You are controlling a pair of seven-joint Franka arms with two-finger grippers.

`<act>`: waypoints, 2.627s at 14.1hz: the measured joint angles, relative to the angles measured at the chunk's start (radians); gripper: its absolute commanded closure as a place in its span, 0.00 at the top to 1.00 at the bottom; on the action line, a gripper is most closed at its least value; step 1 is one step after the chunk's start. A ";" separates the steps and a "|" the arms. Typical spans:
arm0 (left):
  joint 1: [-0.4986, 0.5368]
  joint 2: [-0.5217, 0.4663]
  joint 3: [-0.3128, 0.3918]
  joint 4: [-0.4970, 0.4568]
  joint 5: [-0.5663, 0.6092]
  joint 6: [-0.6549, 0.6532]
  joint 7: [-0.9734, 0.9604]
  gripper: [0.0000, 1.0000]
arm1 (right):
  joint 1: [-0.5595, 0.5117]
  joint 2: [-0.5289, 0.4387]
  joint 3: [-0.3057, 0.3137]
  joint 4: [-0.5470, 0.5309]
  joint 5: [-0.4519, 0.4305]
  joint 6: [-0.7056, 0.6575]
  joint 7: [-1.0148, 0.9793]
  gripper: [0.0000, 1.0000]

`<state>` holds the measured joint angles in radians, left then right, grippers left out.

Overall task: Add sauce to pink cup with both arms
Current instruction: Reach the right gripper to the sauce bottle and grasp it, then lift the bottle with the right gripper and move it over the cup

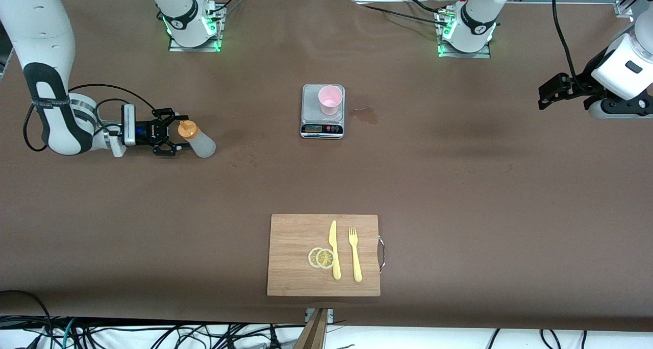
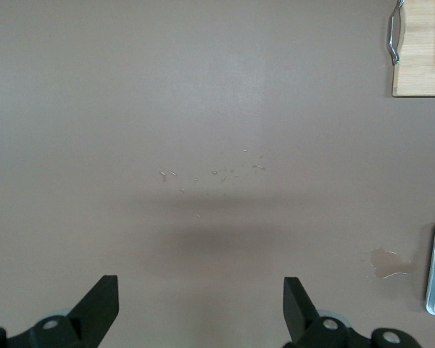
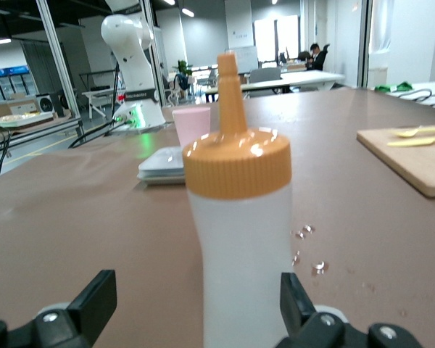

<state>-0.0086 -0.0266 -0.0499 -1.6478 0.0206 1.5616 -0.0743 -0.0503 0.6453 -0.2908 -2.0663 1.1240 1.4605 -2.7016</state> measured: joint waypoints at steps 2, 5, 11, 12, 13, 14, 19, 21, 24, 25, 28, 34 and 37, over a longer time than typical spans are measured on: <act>0.000 0.000 0.000 0.000 0.000 -0.003 0.000 1.00 | 0.000 0.000 0.001 0.006 0.010 -0.018 -0.001 1.00; 0.000 0.000 0.000 0.000 0.000 -0.008 0.000 1.00 | -0.001 -0.001 0.001 0.025 0.031 -0.023 -0.001 1.00; 0.000 0.000 0.000 0.000 0.000 -0.010 0.000 1.00 | 0.020 0.022 0.038 0.025 0.137 -0.048 -0.010 1.00; 0.000 0.000 0.000 0.000 0.000 -0.010 0.000 1.00 | 0.029 0.030 0.042 0.025 0.154 -0.053 -0.013 1.00; 0.000 0.000 0.000 0.000 0.000 -0.010 0.000 1.00 | 0.038 0.036 0.044 0.025 0.164 -0.056 -0.014 1.00; 0.000 0.000 0.000 0.000 0.000 -0.012 0.000 1.00 | 0.046 0.042 0.044 0.025 0.169 -0.056 -0.015 1.00; 0.000 0.000 0.000 0.000 0.000 -0.032 0.000 1.00 | 0.050 0.065 0.052 0.028 0.171 -0.060 -0.021 0.11; 0.000 0.000 0.000 0.000 0.000 -0.040 0.000 1.00 | 0.053 0.065 0.054 0.045 0.175 -0.067 -0.021 0.00; 0.000 0.000 0.000 0.000 0.000 -0.042 0.001 1.00 | 0.124 0.033 0.014 0.083 0.177 -0.063 0.004 0.00; 0.000 0.000 0.000 0.000 0.000 -0.043 0.001 1.00 | 0.186 0.006 -0.035 0.086 0.176 -0.052 0.021 0.00; 0.000 0.000 0.000 0.000 0.000 -0.043 0.001 1.00 | 0.373 -0.066 -0.180 0.084 0.175 0.014 0.069 0.00; 0.000 0.000 0.000 0.000 0.000 -0.047 0.001 1.00 | 0.714 -0.156 -0.459 0.085 0.070 0.132 0.343 0.00; 0.000 0.000 0.000 0.000 0.000 -0.048 0.001 1.00 | 0.841 -0.193 -0.484 0.096 -0.024 0.214 0.521 0.00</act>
<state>-0.0081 -0.0263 -0.0501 -1.6476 0.0202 1.5140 -0.0737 0.7905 0.4521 -0.7747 -1.9705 1.0998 1.6741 -2.1804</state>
